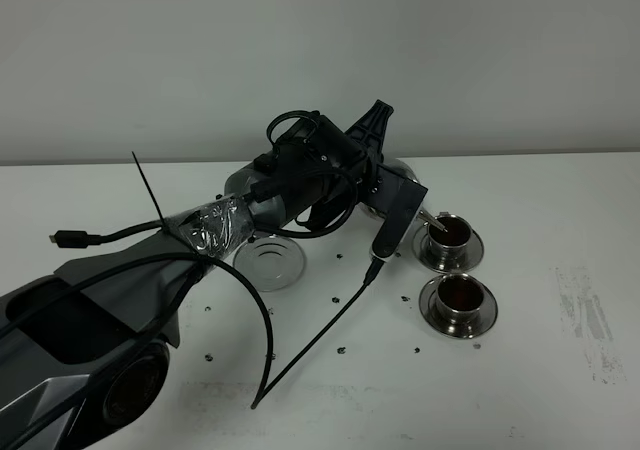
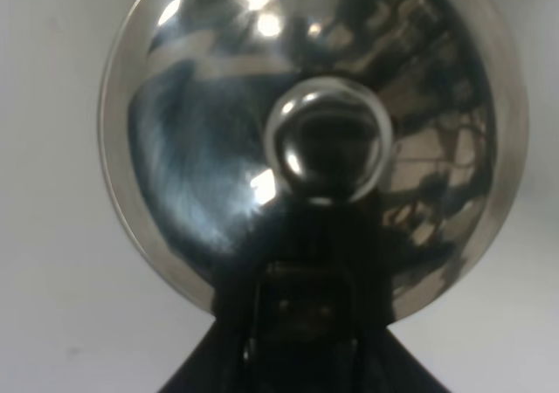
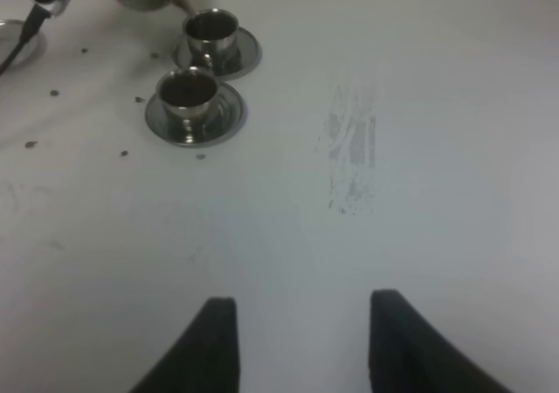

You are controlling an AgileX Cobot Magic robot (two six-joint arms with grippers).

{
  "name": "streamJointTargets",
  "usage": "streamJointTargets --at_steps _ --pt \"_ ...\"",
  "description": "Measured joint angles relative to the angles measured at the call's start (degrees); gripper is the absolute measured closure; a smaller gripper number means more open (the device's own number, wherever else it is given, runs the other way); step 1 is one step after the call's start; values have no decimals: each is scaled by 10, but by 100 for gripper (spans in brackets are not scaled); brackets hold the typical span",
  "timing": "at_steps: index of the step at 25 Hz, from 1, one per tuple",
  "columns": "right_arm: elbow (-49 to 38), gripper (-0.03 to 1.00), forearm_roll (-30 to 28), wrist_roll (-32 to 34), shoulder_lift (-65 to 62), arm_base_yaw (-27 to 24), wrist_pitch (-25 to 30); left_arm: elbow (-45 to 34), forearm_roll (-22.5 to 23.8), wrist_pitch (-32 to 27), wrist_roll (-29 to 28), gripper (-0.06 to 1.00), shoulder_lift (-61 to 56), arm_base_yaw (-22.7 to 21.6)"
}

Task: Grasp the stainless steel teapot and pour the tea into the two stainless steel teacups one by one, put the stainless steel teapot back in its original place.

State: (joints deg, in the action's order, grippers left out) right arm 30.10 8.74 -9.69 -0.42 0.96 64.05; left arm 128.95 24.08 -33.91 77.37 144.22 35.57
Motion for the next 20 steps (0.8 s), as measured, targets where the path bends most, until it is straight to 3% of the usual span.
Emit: streamJointTargets --at_steps 9,15,20 --pt "0 63 0 0 0 0 0 0 -103 -84 -36 72 -53 -13" --pt "0 63 0 0 0 0 0 1 -161 -128 -120 72 -82 -15" --pt "0 63 0 0 0 0 0 2 -205 -163 -235 72 -93 -17"
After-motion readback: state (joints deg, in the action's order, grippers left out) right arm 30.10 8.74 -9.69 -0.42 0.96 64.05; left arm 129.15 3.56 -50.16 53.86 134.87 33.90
